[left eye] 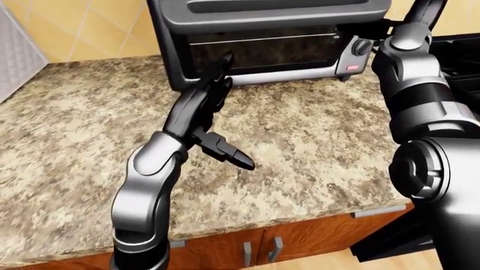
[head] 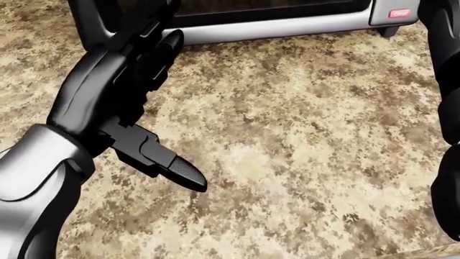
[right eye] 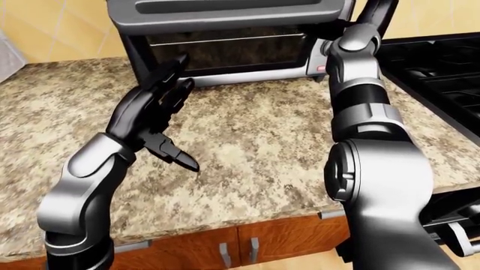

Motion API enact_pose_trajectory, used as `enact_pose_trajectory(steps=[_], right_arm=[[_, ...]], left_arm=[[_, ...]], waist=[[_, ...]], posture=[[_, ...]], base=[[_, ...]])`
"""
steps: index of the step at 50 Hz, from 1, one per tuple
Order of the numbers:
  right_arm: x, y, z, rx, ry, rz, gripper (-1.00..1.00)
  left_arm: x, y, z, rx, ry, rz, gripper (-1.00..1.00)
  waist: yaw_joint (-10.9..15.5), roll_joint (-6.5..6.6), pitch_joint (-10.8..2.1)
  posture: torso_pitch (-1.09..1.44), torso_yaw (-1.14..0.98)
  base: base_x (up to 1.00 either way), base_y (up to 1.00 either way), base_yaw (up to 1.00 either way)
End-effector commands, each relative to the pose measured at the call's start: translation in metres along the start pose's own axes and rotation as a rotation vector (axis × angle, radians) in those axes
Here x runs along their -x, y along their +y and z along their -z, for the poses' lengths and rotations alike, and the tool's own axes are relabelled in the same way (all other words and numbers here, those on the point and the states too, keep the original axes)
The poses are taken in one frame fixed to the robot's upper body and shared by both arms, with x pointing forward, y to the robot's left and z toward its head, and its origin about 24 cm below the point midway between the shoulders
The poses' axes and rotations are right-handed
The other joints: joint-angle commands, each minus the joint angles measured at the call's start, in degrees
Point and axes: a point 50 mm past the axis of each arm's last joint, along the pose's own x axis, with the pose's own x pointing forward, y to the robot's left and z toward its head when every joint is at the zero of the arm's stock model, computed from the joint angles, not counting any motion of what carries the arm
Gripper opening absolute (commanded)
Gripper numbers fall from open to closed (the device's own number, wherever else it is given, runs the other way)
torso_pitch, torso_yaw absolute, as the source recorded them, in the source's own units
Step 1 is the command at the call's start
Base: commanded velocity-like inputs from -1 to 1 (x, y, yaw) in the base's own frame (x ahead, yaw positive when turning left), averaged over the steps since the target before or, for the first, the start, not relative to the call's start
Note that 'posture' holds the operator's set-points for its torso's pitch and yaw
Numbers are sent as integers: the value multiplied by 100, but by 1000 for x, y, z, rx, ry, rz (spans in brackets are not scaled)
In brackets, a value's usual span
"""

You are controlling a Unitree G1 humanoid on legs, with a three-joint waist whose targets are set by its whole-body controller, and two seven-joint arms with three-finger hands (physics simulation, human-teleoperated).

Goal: Close the toaster oven door.

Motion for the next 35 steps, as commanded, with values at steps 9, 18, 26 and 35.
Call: enact_pose_trajectory(steps=[9, 18, 26, 35], right_arm=[[6, 1, -76, -169, -277, -16, 100], [6, 1, -77, -169, -277, -14, 100], [5, 0, -78, -173, -276, -12, 100], [5, -1, -77, -170, -276, -10, 100]], left_arm=[[-8, 4, -25, -61, -101, 4, 100], [-14, 8, -28, -75, -106, 13, 100], [-26, 13, -34, -85, -115, 12, 100], [-38, 16, -47, -92, -135, 18, 100]], waist=[[63, -144, -310], [45, -131, -331], [61, -149, -322], [49, -154, -344]], posture=[[0, 0], [0, 0], [0, 0], [0, 0]], base=[[0, 0, 0], [0, 0, 0], [0, 0, 0], [0, 0, 0]])
